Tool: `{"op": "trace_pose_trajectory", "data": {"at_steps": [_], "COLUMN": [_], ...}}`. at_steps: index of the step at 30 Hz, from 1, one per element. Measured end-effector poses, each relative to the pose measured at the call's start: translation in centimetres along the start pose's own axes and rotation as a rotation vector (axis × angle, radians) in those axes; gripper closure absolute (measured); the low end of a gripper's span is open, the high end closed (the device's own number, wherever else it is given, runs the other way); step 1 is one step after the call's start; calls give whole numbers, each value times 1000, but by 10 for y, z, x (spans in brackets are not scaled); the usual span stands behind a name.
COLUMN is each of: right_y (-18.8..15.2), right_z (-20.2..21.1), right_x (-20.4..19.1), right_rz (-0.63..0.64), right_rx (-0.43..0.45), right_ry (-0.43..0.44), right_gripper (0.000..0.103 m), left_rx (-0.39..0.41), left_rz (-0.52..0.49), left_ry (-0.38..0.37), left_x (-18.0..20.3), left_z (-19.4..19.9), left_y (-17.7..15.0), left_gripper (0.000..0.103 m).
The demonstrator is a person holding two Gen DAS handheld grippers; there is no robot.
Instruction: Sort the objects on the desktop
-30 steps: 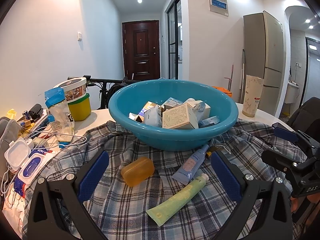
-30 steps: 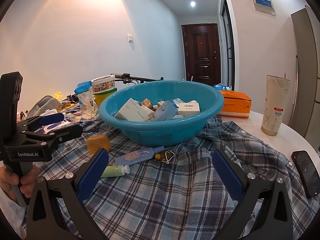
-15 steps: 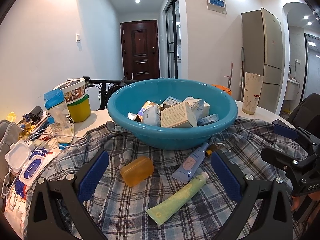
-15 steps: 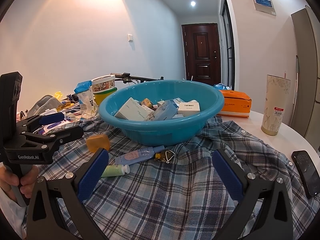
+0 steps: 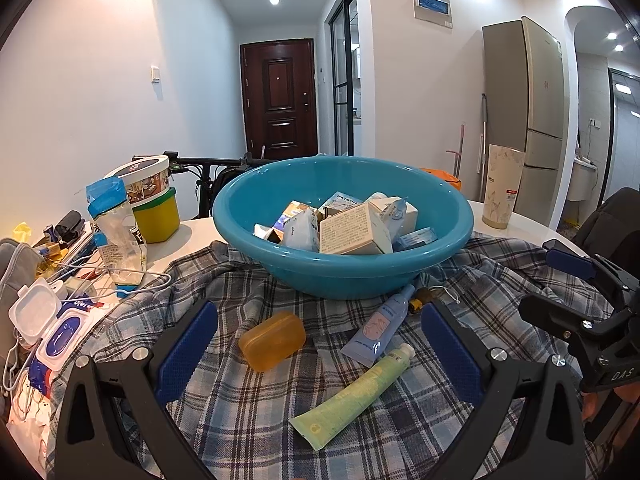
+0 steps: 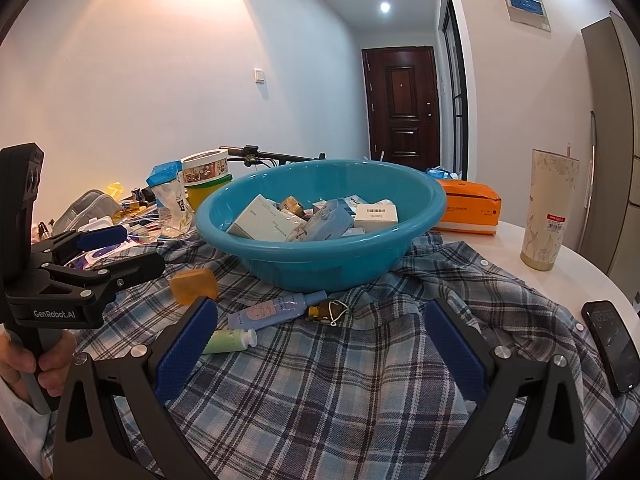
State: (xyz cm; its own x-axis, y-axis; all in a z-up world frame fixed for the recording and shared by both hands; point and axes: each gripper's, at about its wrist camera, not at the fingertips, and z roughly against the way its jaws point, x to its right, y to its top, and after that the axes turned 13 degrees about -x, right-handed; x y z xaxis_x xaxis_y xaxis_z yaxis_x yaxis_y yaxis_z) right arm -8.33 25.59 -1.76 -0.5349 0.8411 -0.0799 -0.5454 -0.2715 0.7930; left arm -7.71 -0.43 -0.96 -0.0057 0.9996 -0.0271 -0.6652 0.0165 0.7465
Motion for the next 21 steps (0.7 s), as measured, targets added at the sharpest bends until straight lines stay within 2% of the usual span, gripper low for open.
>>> {"op": "trace_pose_trajectory", "data": {"at_steps": [4, 21], "right_y": [0, 0], "right_z": [-1, 0], "right_x": [1, 0], "right_rz": [0, 2], "right_rx": [-2, -3], "right_ry": [0, 0], "right_gripper": [0, 0], "left_rx": [34, 16], "left_rz": [15, 15], "left_ry": [8, 15], "left_x": [-3, -3], "left_z": [6, 3], "left_y": [0, -1], "left_gripper": [0, 0]}}
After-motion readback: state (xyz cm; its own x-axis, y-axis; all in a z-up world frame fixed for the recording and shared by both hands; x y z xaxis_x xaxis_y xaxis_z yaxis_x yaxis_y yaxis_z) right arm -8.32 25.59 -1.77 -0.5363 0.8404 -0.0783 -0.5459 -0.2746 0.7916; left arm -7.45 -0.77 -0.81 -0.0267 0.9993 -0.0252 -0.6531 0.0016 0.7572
